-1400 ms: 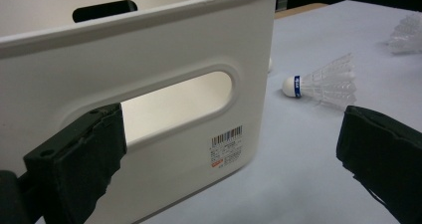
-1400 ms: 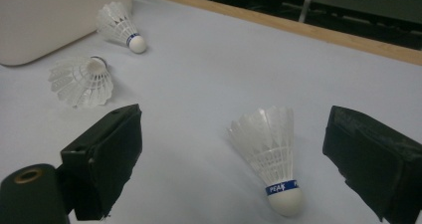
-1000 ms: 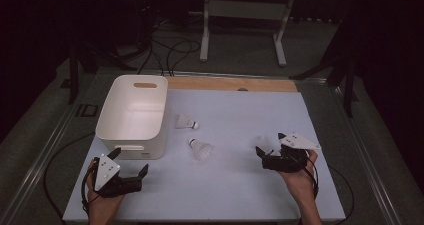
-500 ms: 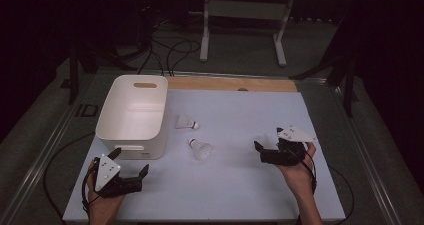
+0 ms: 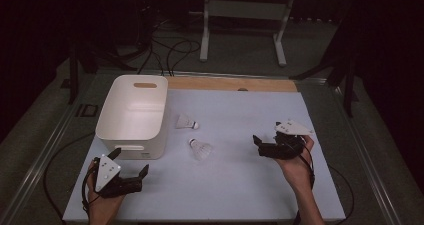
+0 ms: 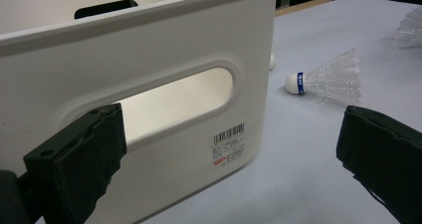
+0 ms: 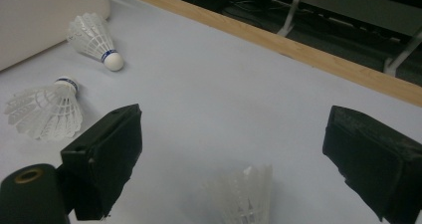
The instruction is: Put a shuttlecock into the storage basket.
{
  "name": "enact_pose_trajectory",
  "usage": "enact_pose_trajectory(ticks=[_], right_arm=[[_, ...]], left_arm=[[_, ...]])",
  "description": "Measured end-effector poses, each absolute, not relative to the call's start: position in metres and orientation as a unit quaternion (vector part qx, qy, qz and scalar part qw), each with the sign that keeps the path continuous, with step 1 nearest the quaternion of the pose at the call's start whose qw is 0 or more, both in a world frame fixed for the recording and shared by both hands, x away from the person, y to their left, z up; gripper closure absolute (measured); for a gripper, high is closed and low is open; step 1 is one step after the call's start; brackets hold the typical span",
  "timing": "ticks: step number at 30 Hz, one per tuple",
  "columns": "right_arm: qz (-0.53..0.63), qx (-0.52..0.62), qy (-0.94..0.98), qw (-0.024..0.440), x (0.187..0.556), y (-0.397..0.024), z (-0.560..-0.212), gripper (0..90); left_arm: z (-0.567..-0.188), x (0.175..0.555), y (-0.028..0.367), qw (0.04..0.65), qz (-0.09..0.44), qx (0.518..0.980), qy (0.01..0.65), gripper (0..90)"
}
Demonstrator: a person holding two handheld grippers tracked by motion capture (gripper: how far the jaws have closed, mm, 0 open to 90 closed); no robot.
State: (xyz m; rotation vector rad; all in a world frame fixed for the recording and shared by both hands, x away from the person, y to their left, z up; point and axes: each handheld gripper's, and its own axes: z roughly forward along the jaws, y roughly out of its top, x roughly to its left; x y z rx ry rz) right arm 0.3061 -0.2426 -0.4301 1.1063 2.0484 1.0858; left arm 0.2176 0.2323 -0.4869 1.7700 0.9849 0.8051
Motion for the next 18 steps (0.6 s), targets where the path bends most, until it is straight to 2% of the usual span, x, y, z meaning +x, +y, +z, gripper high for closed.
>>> enact_pose_trajectory(ticks=[18], right_arm=[[0.389,0.425,0.769,0.276,0.322,-0.238,-0.429,8.6]], left_arm=[[-0.487,0.216,0.23,0.466,0.328,0.721,0.394,0.0]])
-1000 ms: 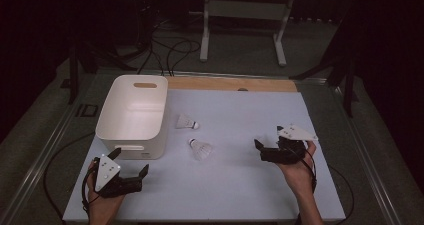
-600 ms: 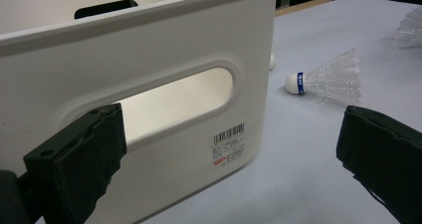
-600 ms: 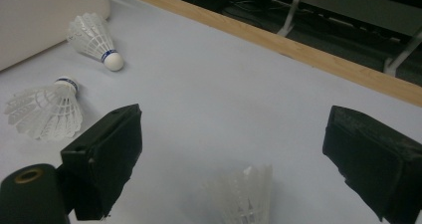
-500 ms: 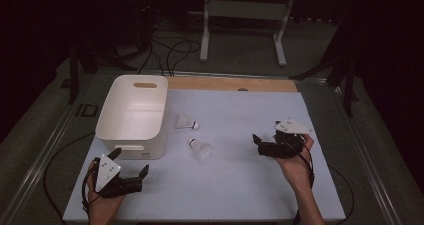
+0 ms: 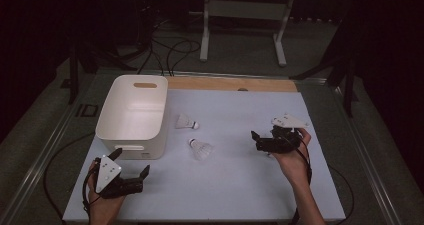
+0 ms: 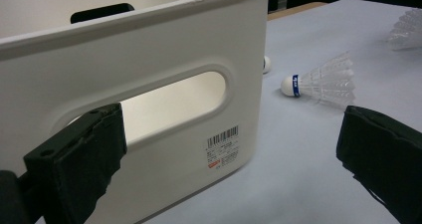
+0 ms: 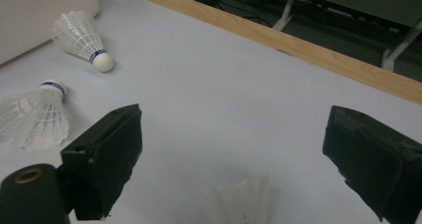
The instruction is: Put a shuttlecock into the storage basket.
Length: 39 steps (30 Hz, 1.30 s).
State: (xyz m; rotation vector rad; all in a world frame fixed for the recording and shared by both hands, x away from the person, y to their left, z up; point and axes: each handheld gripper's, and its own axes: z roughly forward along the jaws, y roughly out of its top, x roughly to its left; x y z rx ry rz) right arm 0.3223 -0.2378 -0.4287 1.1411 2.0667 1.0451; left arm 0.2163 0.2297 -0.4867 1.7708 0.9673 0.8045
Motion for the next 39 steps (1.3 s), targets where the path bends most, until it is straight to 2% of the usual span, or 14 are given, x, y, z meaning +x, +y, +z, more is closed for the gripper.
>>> enact_pose_trajectory(ticks=[39], right_arm=[[0.319,0.46,0.785,0.268,0.371,-0.237,-0.442,8.7]], left_arm=[[-0.487,0.217,0.228,0.462,0.332,0.723,0.392,0.0]])
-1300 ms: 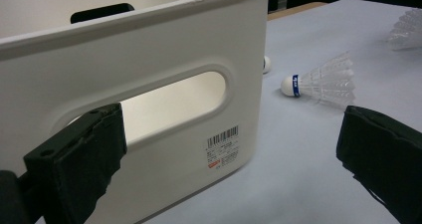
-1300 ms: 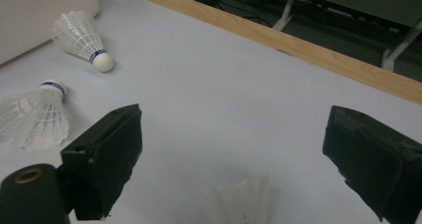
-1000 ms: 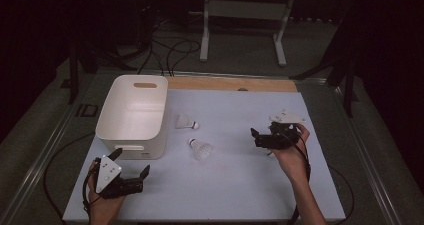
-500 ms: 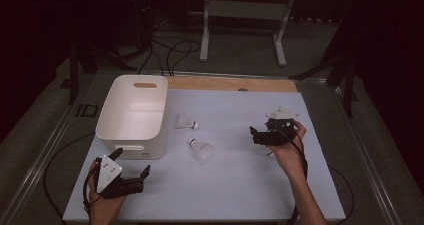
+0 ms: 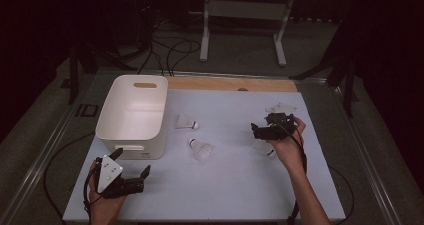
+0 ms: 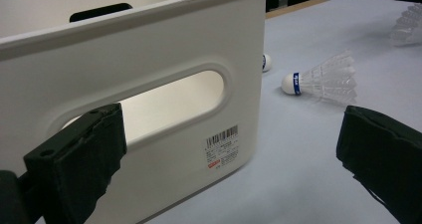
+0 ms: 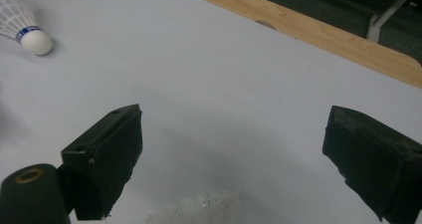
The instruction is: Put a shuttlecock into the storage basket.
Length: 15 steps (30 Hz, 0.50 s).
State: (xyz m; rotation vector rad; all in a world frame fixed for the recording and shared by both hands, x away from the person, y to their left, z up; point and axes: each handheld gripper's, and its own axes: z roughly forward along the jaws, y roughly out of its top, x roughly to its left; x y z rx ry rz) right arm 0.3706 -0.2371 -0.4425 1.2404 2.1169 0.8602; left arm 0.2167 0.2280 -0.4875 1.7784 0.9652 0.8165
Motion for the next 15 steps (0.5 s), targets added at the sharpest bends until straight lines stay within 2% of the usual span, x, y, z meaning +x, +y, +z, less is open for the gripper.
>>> enact_pose_trajectory(ticks=[15], right_arm=[[0.282,0.475,0.792,0.259,0.387,-0.238,-0.461,8.9]], left_arm=[[-0.488,0.217,0.226,0.46,0.333,0.725,0.389,0.0]])
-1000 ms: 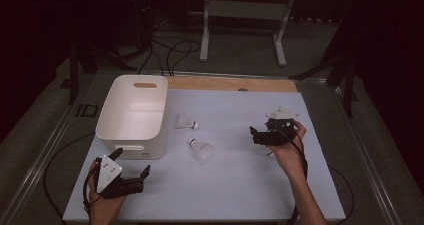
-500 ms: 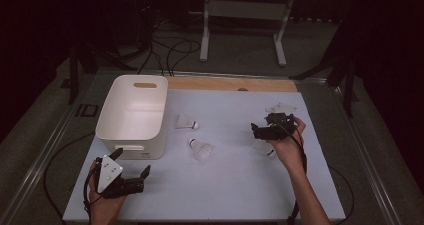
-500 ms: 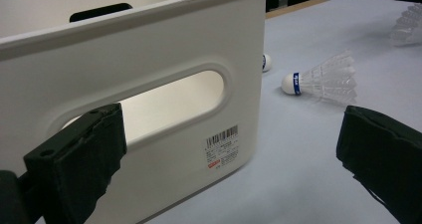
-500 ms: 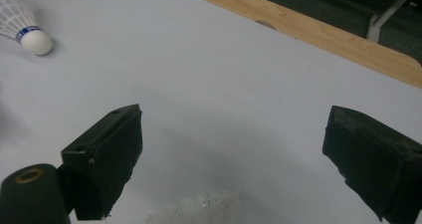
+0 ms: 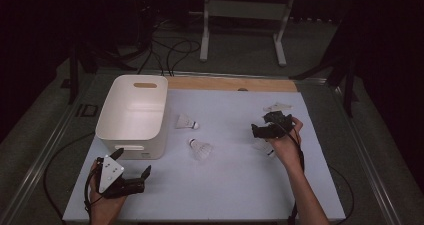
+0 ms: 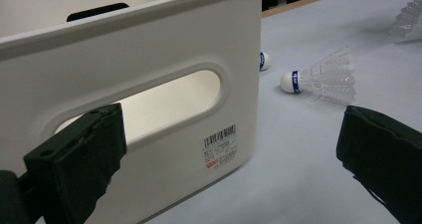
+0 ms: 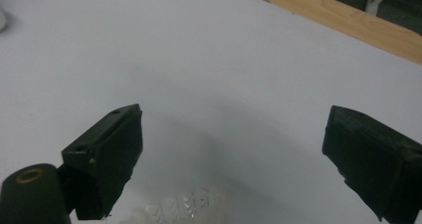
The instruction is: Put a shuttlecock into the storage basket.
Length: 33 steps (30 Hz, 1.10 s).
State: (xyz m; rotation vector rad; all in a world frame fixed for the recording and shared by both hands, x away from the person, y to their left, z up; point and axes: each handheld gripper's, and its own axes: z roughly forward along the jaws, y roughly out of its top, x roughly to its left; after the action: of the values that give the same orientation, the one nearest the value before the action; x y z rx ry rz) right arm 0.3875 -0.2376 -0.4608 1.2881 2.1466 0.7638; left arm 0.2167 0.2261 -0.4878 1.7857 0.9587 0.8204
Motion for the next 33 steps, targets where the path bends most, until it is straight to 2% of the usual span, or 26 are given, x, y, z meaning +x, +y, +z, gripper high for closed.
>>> enact_pose_trajectory(ticks=[13,33], right_arm=[[0.249,0.483,0.802,0.249,0.389,-0.237,-0.467,15.5],[0.216,0.485,0.815,0.233,0.386,-0.239,-0.473,16.2]], left_arm=[[-0.488,0.217,0.226,0.459,0.334,0.726,0.389,0.0],[-0.487,0.217,0.226,0.459,0.336,0.726,0.387,0.0]])
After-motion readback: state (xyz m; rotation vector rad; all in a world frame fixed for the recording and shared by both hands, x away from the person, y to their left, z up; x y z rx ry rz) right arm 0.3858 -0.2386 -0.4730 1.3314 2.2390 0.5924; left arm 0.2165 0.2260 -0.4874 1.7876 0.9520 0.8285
